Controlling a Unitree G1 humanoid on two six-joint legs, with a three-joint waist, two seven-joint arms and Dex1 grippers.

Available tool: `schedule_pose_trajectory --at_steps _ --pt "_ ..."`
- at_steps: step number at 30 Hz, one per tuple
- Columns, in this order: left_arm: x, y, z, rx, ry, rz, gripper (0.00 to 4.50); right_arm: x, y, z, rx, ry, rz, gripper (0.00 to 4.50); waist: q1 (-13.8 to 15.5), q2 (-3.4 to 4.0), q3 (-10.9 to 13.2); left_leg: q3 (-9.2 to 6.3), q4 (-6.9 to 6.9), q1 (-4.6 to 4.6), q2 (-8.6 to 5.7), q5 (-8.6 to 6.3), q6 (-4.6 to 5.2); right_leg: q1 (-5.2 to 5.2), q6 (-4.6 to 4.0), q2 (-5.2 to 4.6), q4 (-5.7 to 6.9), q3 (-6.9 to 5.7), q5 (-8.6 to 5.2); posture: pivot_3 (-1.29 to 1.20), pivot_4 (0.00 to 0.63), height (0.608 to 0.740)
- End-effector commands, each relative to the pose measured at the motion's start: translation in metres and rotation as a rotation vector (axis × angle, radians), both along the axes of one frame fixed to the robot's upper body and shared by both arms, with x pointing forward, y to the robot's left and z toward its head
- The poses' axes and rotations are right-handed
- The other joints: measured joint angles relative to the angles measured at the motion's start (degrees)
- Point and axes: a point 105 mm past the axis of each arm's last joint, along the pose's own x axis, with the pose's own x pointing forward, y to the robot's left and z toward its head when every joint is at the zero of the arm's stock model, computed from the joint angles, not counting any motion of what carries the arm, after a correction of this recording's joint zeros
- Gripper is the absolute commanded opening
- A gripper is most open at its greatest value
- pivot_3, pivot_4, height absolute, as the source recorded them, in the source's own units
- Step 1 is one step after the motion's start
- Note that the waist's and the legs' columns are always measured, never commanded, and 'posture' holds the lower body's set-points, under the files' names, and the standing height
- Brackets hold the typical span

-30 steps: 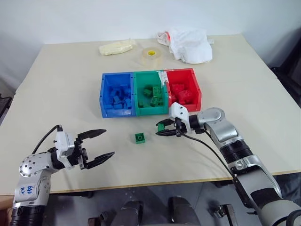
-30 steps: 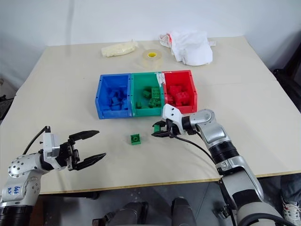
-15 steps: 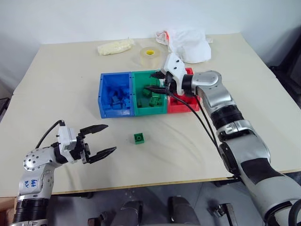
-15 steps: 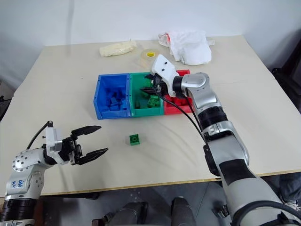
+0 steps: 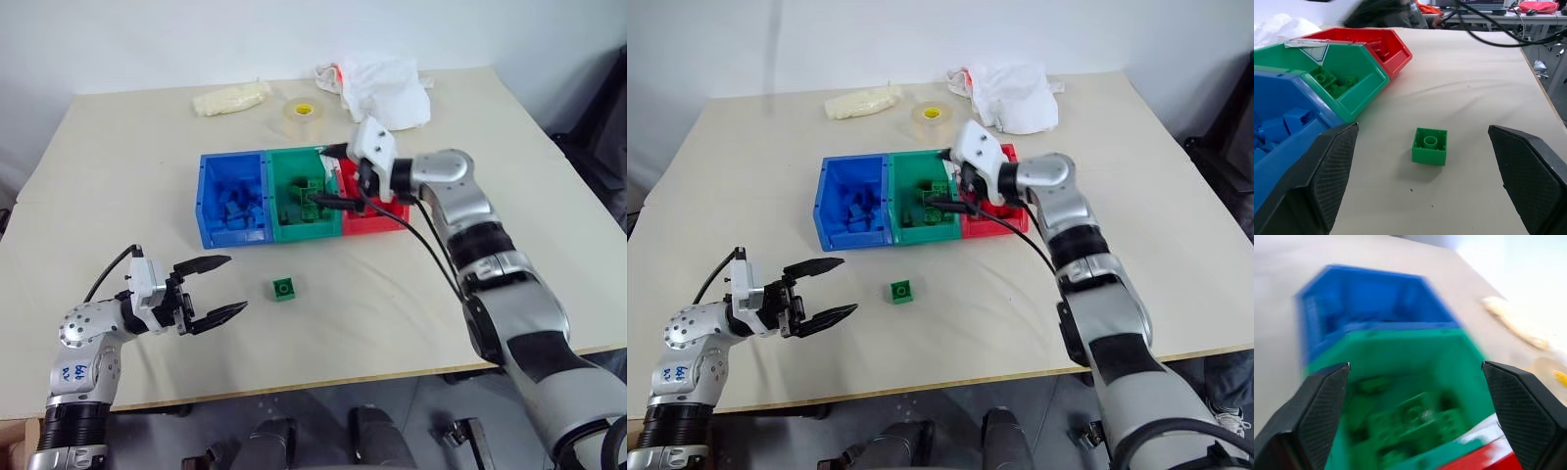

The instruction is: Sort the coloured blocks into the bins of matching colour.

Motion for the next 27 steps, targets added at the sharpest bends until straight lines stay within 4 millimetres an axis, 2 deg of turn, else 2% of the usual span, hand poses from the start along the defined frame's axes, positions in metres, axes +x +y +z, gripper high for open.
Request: schedule_pose_trajectory --at_steps 1,5,8,11,13,17,20,23,27 --pt "-0.005 0.004 0.004 0.002 -0.032 0.015 4.5 -0.033 -0.017 -0.002 -0.036 0.005 0.135 4.49 0.25 0.0 0.0 0.01 0.01 -0.01 0.0 0.0 0.0 0.0 0.0 -0.01 -0.02 0.0 0.0 0.0 0.15 0.74" --pt "-0.014 0.012 0.002 0.012 -0.026 0.054 4.5 -0.059 -0.054 -0.024 -0.095 0.088 0.168 4.49 0.55 0.01 0.01 0.05 0.06 -0.03 -0.02 -0.01 0.02 0.01 0.0 -0.02 -0.09 0.01 0.0 0.0 0.15 0.74" --pt "-0.026 0.02 0.0 0.033 -0.017 0.092 4.5 -0.072 -0.079 -0.036 -0.126 0.161 0.147 4.49 0.58 0.01 0.01 0.09 0.03 0.0 0.03 -0.02 0.01 0.0 0.0 0.0 -0.25 0.03 0.0 0.0 0.15 0.74" --pt "-0.042 0.033 -0.003 0.07 0.004 0.148 4.5 -0.076 -0.103 -0.046 -0.15 0.221 0.09 4.49 0.77 0.01 0.01 0.16 0.02 0.01 0.05 -0.02 0.01 0.01 -0.02 0.0 -0.29 0.08 -0.01 0.0 0.15 0.74" --pt "-0.061 0.045 -0.004 0.084 0.033 0.196 4.5 -0.076 -0.117 -0.05 -0.167 0.245 0.044 4.49 0.8 0.01 0.01 0.25 0.03 0.02 0.07 -0.03 0.02 0.01 -0.03 0.01 -0.33 0.1 -0.02 0.0 0.15 0.74" --pt "-0.079 0.06 -0.003 0.115 0.052 0.267 4.5 -0.075 -0.12 -0.049 -0.161 0.252 0.023 4.49 1.74 0.07 0.05 0.38 0.01 0.03 0.09 -0.04 0.06 0.08 -0.05 0.01 -0.59 0.15 -0.03 0.0 0.15 0.74" --pt "-0.084 0.061 0.001 0.123 0.042 0.301 4.5 -0.075 -0.116 -0.048 -0.144 0.251 0.035 4.49 2.51 0.07 0.05 0.36 0.06 0.03 0.09 -0.03 0.09 0.22 -0.07 -0.01 -0.74 0.16 -0.03 0.0 0.15 0.74" --pt "-0.085 0.056 0.003 0.123 0.037 0.307 4.5 -0.075 -0.112 -0.047 -0.136 0.248 0.04 4.49 3.23 0.07 0.05 0.4 0.08 0.02 0.07 -0.06 0.14 0.26 -0.07 -0.02 -0.85 0.16 -0.02 0.0 0.15 0.74" --pt "-0.074 0.034 0.002 0.116 0.031 0.261 4.5 -0.074 -0.108 -0.047 -0.127 0.239 0.036 4.49 3.49 0.07 0.05 0.38 0.05 0.01 0.07 -0.07 0.15 0.29 -0.07 -0.02 -0.94 0.15 -0.02 0.0 0.15 0.74"
